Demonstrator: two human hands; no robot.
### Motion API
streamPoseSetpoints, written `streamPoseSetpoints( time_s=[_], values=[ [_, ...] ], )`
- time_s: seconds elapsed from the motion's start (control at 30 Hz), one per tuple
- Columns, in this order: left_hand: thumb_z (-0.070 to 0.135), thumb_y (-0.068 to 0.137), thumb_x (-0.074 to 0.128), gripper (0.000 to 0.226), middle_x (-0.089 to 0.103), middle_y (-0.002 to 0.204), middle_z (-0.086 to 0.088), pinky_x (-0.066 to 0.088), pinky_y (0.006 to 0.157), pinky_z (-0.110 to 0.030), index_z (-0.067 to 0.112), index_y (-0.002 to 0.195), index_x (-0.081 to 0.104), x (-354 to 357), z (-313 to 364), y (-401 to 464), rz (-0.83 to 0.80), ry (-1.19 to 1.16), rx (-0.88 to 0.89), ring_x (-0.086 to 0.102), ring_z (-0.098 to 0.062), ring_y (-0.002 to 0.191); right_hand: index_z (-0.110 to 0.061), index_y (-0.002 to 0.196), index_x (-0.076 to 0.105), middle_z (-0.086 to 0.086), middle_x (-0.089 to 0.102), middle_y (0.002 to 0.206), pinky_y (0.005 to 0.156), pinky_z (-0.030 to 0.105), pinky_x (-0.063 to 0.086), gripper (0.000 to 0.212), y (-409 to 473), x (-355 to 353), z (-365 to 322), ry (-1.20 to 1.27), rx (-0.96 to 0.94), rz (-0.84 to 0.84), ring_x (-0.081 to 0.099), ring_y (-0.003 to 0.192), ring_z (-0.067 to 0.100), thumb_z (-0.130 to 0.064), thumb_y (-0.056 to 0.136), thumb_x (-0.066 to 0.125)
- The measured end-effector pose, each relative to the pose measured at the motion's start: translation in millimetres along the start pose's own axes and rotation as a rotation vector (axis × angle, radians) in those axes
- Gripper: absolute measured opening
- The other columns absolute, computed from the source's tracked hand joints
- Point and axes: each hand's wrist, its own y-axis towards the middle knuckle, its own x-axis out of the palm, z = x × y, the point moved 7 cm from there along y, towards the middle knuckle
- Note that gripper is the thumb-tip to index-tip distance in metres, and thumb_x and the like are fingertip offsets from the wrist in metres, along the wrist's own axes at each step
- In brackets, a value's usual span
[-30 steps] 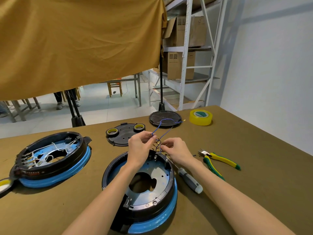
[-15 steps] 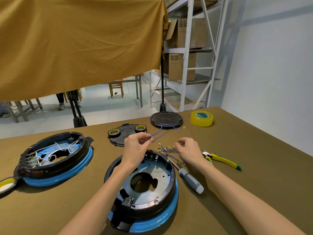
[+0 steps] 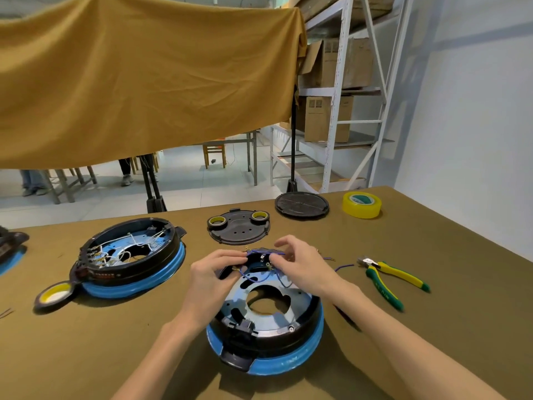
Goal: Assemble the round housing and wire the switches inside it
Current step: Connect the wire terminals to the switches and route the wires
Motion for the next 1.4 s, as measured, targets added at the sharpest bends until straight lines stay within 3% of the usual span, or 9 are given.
streamPoseSetpoints(
  time_s=[0.07, 0.23, 0.37, 0.53, 0.63, 0.83, 1.0, 1.2, 1.4],
  values=[
    [-0.005, 0.081, 0.082, 0.029, 0.077, 0.105, 0.009, 0.057, 0.090, -0.021, 0.015, 0.102, 0.083, -3.0, -1.3, -4.9, 0.011, -0.048, -0.028, 0.072, -0.005, 0.103, -0.020, 0.128, 0.063, -0.003, 0.074, 0.104, 0.086, 0.030, 0.056, 0.031, -2.6, 8.9, -5.2, -0.028, -0.019, -0.009, 0.069, 0.094, 0.009, -0.036, 0.102, 0.059],
    [-0.008, 0.087, 0.074, 0.039, 0.076, 0.111, 0.012, 0.055, 0.094, -0.017, 0.018, 0.115, 0.077, -7.8, -4.0, -14.6, -0.049, -0.155, -0.119, 0.070, 0.000, 0.108, -0.016, 0.096, 0.076, -0.003, 0.068, 0.061, 0.056, 0.020, 0.044, 0.023, -0.3, 5.3, -17.0, 0.023, -0.047, 0.028, 0.056, 0.053, 0.003, -0.024, 0.104, 0.056],
    [-0.008, 0.097, 0.054, 0.049, 0.070, 0.120, 0.020, 0.048, 0.095, -0.009, 0.027, 0.126, 0.071, -6.6, -7.3, -18.3, -0.084, -0.028, -0.170, 0.061, 0.007, 0.115, -0.015, 0.095, 0.071, -0.002, 0.067, 0.057, 0.047, 0.021, 0.042, 0.023, -2.5, 0.5, -12.6, 0.066, 0.002, 0.044, 0.052, 0.043, 0.007, -0.021, 0.106, 0.051],
    [0.021, 0.107, 0.049, 0.038, 0.056, 0.142, 0.012, 0.041, 0.109, -0.026, 0.024, 0.144, 0.054, 2.8, -25.8, -11.3, -0.177, 0.102, -0.348, 0.050, -0.007, 0.134, -0.013, 0.096, 0.061, 0.002, 0.065, 0.054, 0.037, 0.023, 0.039, 0.020, -7.1, -4.3, -6.4, 0.171, 0.053, 0.109, 0.049, 0.038, 0.015, -0.015, 0.107, 0.045],
    [0.016, 0.108, 0.045, 0.040, 0.051, 0.149, 0.005, 0.035, 0.112, -0.026, 0.020, 0.146, 0.054, 6.3, -33.7, -11.3, -0.273, 0.207, -0.377, 0.046, -0.010, 0.134, -0.011, 0.098, 0.060, 0.002, 0.064, 0.054, 0.034, 0.024, 0.038, 0.020, -6.5, -7.8, 5.4, 0.234, 0.120, 0.125, 0.048, 0.037, 0.016, -0.015, 0.107, 0.043],
    [0.008, 0.105, 0.041, 0.036, 0.061, 0.119, 0.003, 0.050, 0.101, -0.034, 0.025, 0.123, 0.066, -11.6, -32.3, -33.2, -0.029, 0.150, -0.460, 0.058, -0.013, 0.114, -0.016, 0.096, 0.062, -0.003, 0.066, 0.054, 0.042, 0.028, 0.048, 0.020, 1.7, -1.6, 22.3, 0.115, 0.150, 0.123, 0.052, 0.039, 0.011, -0.019, 0.107, 0.045],
    [0.016, 0.096, 0.061, 0.020, 0.062, 0.072, 0.011, 0.049, 0.064, -0.025, 0.033, 0.107, 0.065, -32.2, -41.4, -48.6, 0.073, 0.078, -0.533, 0.059, -0.002, 0.068, -0.023, 0.090, 0.067, -0.006, 0.067, 0.054, 0.056, 0.032, 0.052, 0.021, 14.0, 9.1, 15.0, 0.002, 0.072, 0.132, 0.056, 0.045, 0.003, -0.024, 0.104, 0.051],
    [0.013, 0.106, 0.053, 0.045, 0.055, 0.140, 0.008, 0.047, 0.103, -0.027, 0.023, 0.149, 0.049, 6.9, -37.4, -42.3, -0.223, -0.246, -0.596, 0.054, -0.010, 0.128, -0.014, 0.094, 0.072, 0.000, 0.064, 0.054, 0.040, 0.029, 0.047, 0.020, 25.5, 4.8, 1.8, 0.137, 0.032, 0.071, 0.050, 0.042, 0.017, -0.019, 0.103, 0.055],
    [0.014, 0.108, 0.043, 0.042, 0.053, 0.143, 0.002, 0.041, 0.114, -0.046, 0.024, 0.148, 0.042, 4.4, -34.3, -67.7, 0.049, -0.091, -0.660, 0.050, -0.018, 0.131, -0.015, 0.093, 0.072, 0.000, 0.065, 0.055, 0.036, 0.028, 0.046, 0.020, 16.2, -4.1, -8.9, 0.161, 0.002, 0.044, 0.049, 0.040, 0.015, -0.021, 0.102, 0.055]
  ],
)
